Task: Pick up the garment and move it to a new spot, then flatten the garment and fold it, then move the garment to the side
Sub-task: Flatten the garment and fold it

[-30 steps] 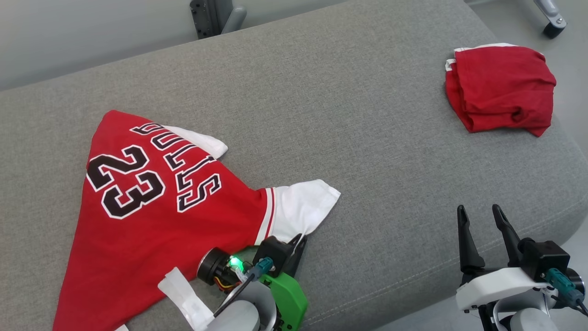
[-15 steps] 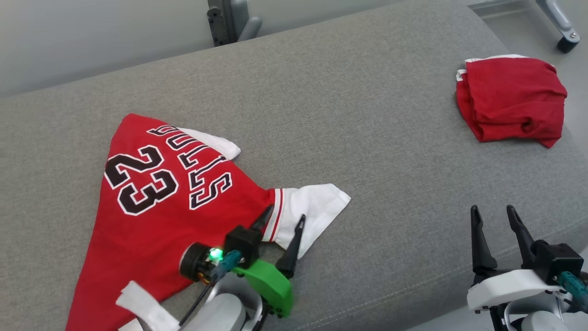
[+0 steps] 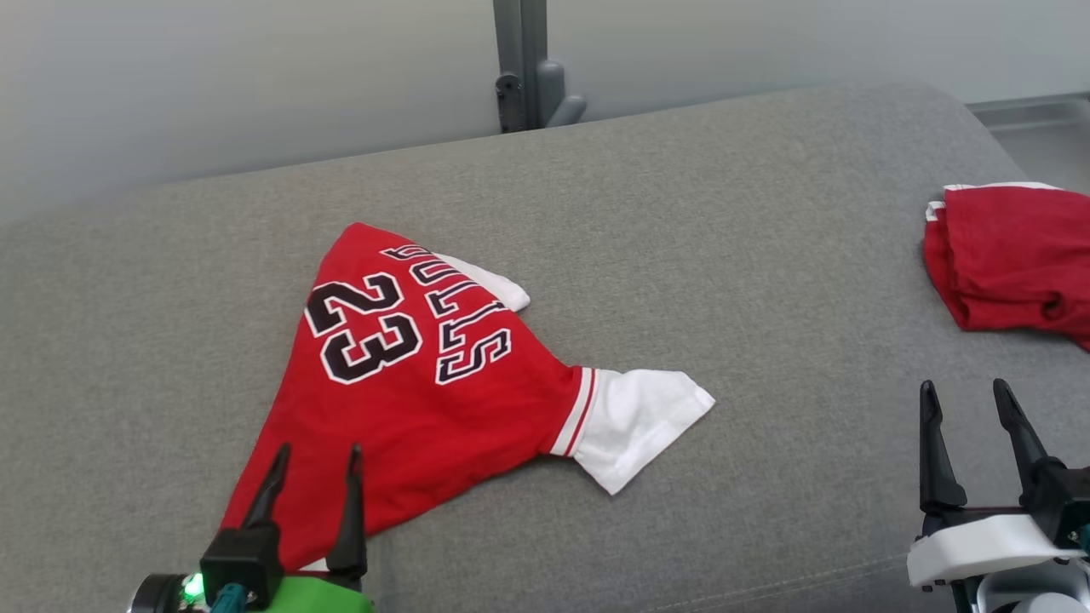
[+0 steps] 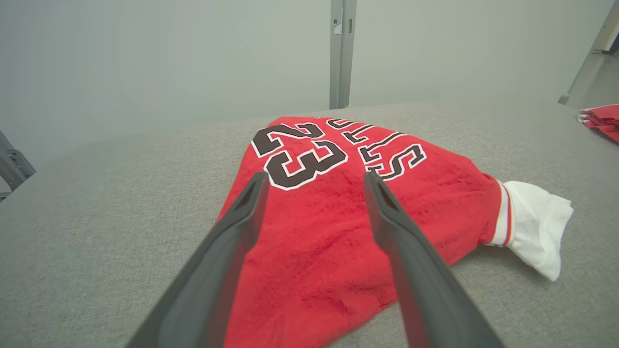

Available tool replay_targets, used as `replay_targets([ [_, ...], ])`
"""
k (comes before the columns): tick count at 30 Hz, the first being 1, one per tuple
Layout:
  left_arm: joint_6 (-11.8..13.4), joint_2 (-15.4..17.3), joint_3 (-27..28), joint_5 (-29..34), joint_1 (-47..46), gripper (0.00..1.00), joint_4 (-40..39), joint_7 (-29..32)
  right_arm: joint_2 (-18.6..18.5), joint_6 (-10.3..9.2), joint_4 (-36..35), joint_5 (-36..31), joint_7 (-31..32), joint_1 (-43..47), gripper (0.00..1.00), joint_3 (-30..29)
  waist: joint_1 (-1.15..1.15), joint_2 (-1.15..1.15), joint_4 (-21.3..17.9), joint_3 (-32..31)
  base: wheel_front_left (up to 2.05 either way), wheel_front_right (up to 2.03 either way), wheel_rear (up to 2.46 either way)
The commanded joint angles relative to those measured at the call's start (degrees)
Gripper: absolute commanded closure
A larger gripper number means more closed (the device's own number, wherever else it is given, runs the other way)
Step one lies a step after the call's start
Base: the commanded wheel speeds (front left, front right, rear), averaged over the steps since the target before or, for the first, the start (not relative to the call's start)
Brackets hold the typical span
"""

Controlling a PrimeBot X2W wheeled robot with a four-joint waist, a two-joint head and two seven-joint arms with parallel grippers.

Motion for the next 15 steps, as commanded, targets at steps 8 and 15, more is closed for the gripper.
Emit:
replay_targets([
  [8, -0.7, -0.4, 9.9, 2.6, 9.6, 0.00, -2.5, -0.2, -0.1, -0.07, 0.3, -1.2, -0.2, 1.9, 0.00, 0.7, 0.00, 0.53, 6.5, -2.9, 0.00, 0.00, 0.00],
  [15, -4.5, -2.9, 17.0, 5.4, 13.3, 0.00, -2.2, -0.2, -0.1, -0.07, 1.1, -1.9, -0.2, 2.1, 0.00, 1.4, 0.00, 0.53, 8.0, -3.1, 0.00, 0.00, 0.00],
])
